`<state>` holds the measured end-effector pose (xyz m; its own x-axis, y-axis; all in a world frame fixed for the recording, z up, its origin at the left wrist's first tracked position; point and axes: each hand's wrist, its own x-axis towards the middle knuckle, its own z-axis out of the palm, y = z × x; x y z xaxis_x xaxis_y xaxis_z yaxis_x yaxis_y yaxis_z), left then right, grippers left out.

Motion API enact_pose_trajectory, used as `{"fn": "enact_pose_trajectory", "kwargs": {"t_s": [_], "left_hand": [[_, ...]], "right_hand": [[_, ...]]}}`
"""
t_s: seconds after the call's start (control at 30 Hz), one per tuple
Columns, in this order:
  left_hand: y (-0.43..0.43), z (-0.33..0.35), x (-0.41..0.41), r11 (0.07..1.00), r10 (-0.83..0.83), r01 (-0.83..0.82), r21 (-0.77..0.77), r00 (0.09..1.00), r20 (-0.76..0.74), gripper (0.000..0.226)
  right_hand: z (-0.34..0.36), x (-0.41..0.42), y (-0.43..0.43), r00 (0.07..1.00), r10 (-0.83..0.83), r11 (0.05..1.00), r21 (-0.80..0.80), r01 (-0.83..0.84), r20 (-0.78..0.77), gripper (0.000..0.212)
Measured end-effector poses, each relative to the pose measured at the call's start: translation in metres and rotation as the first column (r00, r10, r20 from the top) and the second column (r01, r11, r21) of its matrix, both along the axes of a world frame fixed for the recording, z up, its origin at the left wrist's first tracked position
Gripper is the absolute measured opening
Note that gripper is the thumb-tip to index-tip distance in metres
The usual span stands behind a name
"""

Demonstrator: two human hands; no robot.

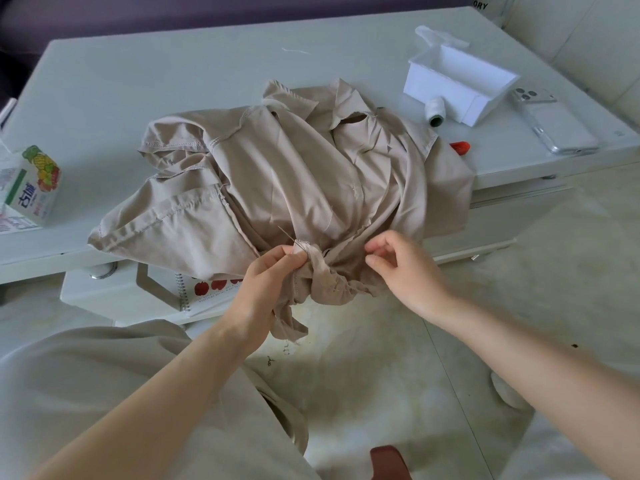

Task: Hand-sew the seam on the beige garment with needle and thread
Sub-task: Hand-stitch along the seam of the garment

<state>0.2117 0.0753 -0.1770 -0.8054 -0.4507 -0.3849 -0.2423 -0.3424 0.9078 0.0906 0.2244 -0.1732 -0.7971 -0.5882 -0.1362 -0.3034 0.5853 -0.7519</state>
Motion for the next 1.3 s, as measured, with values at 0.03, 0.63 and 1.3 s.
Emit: {"fn": "enact_pose_trajectory", "kwargs": {"t_s": [0.03, 0.63, 1.3], "left_hand": [[0.0, 0.0, 0.0, 1.0, -0.01, 0.01, -0.022, 1.0, 0.008, 0.014], [0.001, -0.007, 0.001, 0.983, -0.135, 0.14, -0.118, 0.99, 0.051, 0.035], [0.004, -0.005, -0.032, 0.962, 0.097, -0.086, -0.26, 0.995, 0.033, 0.021]], "right_hand": [[0.004, 0.003, -0.003, 0.998, 0.014, 0.999, -0.049, -0.017, -0.055, 0.006], [0.035, 0.039, -0.035, 0.974, 0.225, 0.913, -0.352, -0.205, 0.016, 0.008], [0.02, 0.0, 0.002, 0.998, 0.056, 0.985, -0.163, -0.06, -0.027, 0.018]]}}
